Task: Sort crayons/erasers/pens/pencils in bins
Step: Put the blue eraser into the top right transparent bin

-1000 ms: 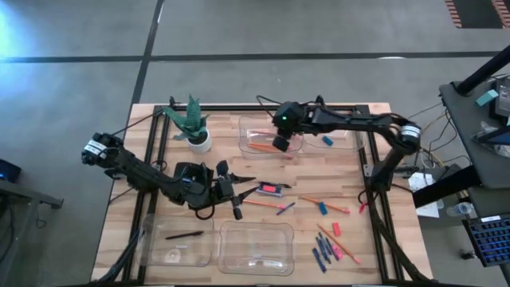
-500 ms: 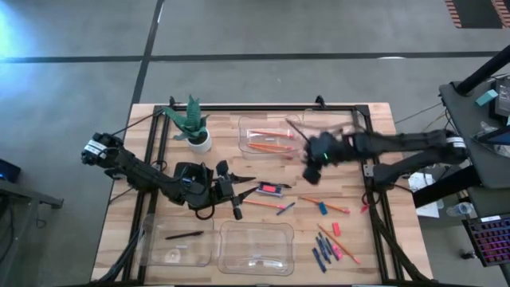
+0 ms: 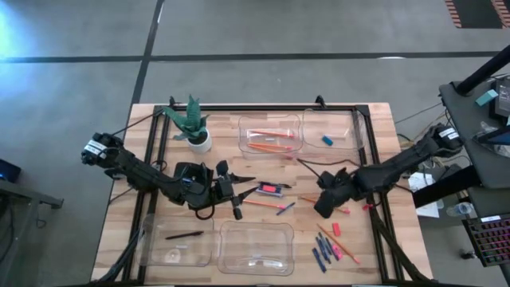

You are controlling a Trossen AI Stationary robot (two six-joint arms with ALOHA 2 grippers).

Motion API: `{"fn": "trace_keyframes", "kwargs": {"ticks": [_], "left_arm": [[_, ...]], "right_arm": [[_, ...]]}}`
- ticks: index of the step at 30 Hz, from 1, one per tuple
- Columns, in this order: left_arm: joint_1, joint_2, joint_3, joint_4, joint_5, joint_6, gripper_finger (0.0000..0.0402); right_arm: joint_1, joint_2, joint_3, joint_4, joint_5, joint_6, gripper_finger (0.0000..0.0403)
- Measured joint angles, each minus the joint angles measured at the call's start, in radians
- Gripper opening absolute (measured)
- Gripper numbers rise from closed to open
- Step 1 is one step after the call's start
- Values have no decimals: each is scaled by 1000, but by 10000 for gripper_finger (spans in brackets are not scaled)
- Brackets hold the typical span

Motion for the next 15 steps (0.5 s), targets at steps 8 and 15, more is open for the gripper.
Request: {"fn": "trace_keyframes", "kwargs": {"ticks": [8,15], "left_arm": [[-1,0,0,0,0,-2,125],[-3,0,0,0,0,-2,125]], "right_arm": [[41,154,2,2,-52,166,125],[42,260,55,2,-113,231,191]]}}
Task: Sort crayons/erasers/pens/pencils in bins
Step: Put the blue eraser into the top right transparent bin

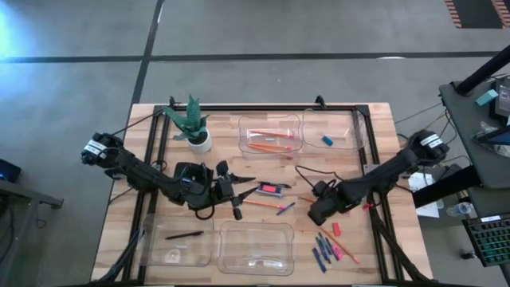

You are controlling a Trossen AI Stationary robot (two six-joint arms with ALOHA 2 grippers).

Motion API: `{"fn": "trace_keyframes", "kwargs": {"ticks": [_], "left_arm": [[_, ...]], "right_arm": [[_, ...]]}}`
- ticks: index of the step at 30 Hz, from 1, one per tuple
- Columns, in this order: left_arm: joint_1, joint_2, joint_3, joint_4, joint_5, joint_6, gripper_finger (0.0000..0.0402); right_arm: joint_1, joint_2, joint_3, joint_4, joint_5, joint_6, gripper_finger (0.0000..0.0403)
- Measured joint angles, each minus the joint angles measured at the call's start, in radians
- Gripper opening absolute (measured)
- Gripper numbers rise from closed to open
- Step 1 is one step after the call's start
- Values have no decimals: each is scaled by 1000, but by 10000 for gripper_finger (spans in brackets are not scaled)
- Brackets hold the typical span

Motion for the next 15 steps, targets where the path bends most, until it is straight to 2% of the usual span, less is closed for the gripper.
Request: {"fn": "trace_keyframes", "kwargs": {"ticks": [7,15], "left_arm": [[-3,0,0,0,0,0,125],[-3,0,0,0,0,1,125]], "right_arm": [[0,82,11,5,-1,7,210],[0,118,15,9,7,-18,196]]}}
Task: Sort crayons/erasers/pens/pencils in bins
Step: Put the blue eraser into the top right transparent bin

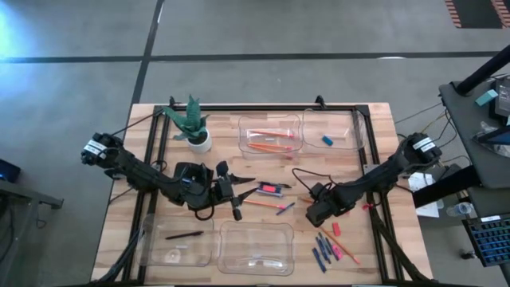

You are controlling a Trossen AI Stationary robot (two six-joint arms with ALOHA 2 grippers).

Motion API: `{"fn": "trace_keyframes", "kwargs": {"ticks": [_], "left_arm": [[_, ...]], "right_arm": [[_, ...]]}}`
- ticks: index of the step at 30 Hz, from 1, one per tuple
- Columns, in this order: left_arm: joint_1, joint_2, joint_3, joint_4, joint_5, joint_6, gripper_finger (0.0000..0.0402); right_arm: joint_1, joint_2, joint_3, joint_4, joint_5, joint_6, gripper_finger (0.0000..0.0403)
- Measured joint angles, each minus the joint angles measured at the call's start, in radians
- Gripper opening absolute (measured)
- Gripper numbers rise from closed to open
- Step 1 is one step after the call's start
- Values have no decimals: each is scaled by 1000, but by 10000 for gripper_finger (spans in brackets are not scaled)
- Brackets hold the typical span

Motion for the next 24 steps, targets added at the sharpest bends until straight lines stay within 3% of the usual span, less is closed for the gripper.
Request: {"fn": "trace_keyframes", "kwargs": {"ticks": [5,24], "left_arm": [[0,0,0,0,0,0,125],[0,0,0,0,0,0,125]], "right_arm": [[0,-17,-2,-1,0,-9,179],[0,-84,-6,-2,11,-11,177]]}}
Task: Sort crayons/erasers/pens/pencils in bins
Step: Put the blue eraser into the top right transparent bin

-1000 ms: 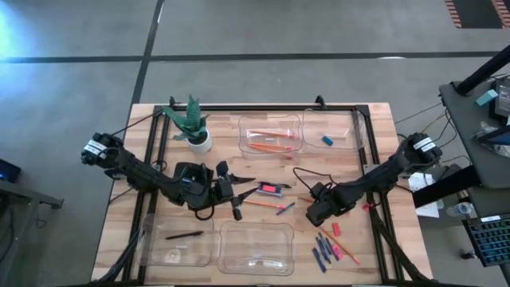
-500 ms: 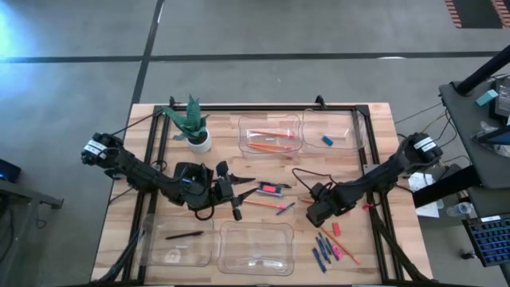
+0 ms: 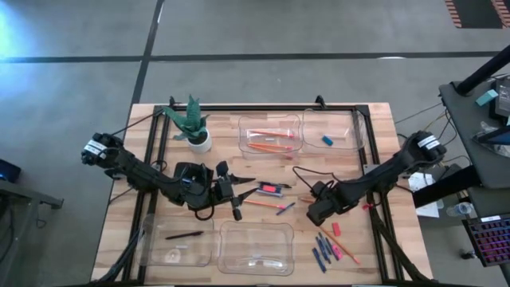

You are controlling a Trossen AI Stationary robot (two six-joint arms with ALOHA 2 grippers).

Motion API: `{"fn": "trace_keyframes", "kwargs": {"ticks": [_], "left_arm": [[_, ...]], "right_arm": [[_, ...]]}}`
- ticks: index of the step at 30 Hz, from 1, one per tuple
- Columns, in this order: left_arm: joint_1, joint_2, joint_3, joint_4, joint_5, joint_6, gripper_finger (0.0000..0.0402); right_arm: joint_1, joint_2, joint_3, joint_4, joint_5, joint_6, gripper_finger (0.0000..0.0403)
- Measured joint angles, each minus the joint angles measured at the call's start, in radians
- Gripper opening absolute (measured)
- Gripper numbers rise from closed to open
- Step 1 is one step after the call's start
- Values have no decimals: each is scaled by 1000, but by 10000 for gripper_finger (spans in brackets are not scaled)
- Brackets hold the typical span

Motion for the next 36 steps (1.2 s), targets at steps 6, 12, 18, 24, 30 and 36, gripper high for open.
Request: {"fn": "trace_keyframes", "kwargs": {"ticks": [6,12,18,24,30,36], "left_arm": [[0,0,0,0,0,0,125],[0,0,0,-5,0,0,125],[0,0,0,-6,0,0,125],[0,0,0,-5,0,0,125],[0,0,0,-5,0,0,125],[0,0,0,-5,0,0,125]], "right_arm": [[0,24,0,27,0,-9,163],[0,24,0,26,16,-27,131],[0,24,2,25,17,-55,93],[0,22,3,20,17,-78,75],[0,-10,30,-2,16,-122,77],[-6,-72,101,-110,86,-178,76]]}}
